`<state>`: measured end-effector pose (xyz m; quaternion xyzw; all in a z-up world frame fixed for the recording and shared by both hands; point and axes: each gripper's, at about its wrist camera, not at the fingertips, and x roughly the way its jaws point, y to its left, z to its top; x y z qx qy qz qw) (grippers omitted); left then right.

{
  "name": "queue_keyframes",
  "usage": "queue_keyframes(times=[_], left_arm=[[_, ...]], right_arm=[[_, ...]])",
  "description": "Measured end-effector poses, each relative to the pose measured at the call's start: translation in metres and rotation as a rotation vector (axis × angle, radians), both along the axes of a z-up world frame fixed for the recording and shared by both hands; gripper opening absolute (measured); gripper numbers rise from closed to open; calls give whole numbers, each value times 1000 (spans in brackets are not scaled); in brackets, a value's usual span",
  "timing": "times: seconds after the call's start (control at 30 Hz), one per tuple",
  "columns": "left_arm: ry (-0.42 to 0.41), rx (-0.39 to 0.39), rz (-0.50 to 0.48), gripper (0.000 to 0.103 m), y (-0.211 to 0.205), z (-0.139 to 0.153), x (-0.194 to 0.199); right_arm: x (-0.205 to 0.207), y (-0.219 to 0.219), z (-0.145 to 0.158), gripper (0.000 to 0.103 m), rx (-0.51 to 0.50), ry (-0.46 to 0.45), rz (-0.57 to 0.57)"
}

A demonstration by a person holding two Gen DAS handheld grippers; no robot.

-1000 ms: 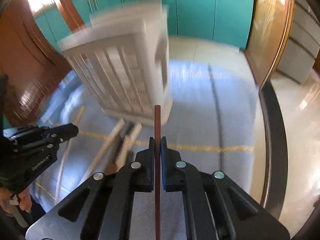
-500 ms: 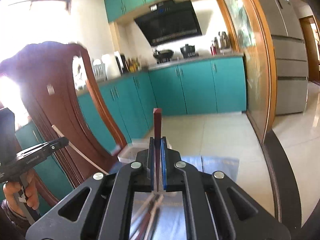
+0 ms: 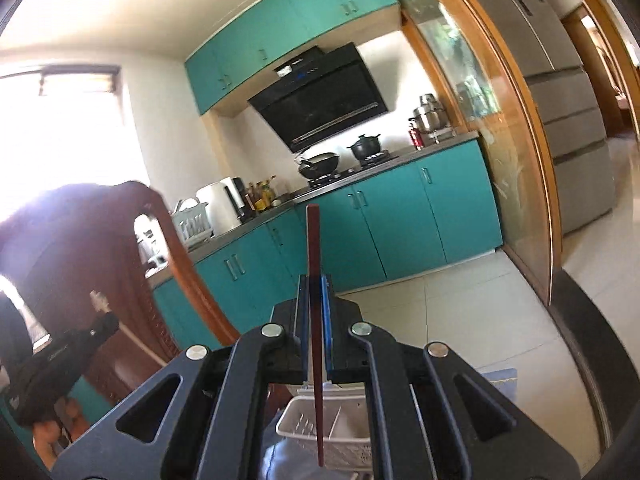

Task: Organize utensils
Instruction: 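Lift both held chopsticks and carry them above the white basket, then open both tools to drop the chopsticks into the basket, then withdraw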

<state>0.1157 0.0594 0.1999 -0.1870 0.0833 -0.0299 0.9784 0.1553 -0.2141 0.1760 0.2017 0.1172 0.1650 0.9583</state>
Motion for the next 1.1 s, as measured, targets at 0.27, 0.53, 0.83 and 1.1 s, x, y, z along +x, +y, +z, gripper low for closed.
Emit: queue_keyframes(times=[0.27,0.53,0.83,1.1], left_arm=[[21,29,52,7,-16,-28,45],[192,148,37,7,-47,-81,95],[259,187,18,7,-53,-109,101],[274,208,8,7,-55,-121,93]], right_arm=[[29,14,-24,7,-61,-6,-122],[38,32,-70,7,-166,70,-88],[21,39,-83,7,-224,63,-58],[12,37,-82,10,-231,48,-64]])
